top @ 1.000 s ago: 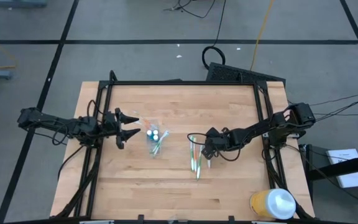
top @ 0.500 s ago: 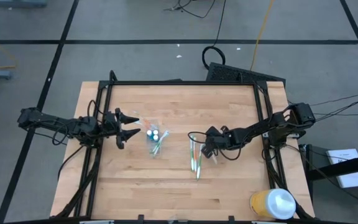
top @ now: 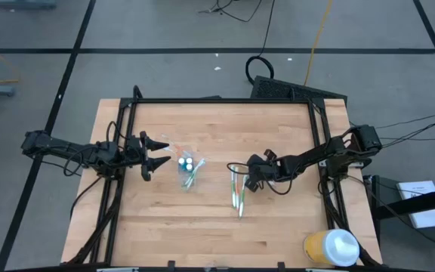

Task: Pick & Place toothbrushing station
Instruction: Put the orange toothbrush in the transparent organizer

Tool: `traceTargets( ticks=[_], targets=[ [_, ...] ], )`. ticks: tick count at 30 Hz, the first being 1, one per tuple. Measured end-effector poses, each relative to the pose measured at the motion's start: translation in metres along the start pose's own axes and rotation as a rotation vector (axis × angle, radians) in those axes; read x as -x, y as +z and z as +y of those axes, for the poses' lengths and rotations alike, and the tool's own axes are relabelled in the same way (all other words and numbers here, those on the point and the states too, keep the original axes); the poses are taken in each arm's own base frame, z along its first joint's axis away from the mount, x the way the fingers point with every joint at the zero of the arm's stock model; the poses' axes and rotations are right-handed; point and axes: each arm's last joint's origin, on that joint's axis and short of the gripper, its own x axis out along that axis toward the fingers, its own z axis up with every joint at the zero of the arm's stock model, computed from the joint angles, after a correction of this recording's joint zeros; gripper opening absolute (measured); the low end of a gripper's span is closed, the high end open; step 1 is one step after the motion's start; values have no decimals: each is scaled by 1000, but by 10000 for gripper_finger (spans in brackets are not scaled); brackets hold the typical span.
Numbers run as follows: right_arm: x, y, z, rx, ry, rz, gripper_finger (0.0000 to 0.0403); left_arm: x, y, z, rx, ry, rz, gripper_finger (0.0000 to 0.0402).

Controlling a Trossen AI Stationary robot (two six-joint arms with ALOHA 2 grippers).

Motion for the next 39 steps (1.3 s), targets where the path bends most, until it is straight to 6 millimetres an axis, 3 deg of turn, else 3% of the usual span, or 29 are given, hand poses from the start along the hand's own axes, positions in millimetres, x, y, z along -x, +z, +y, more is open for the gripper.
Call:
traceTargets(
  ticks=[7,17,23,33,39],
  targets=[
    [8,10,3,61,56,-79,2,0,0,0,0,0,0,266],
    [50,37,-1,117,105,-307,1,0,0,0,-4,6,-1,266],
    [69,59,5,196,172,-539,1,-4,0,-1,-5,25,-7,266],
    [85,78,11,258,206,-794,0,-21,0,-8,-91,18,-60,267],
    [95,84,16,279,368,-897,0,-39,-4,-16,-140,-22,-109,266]
  ],
)
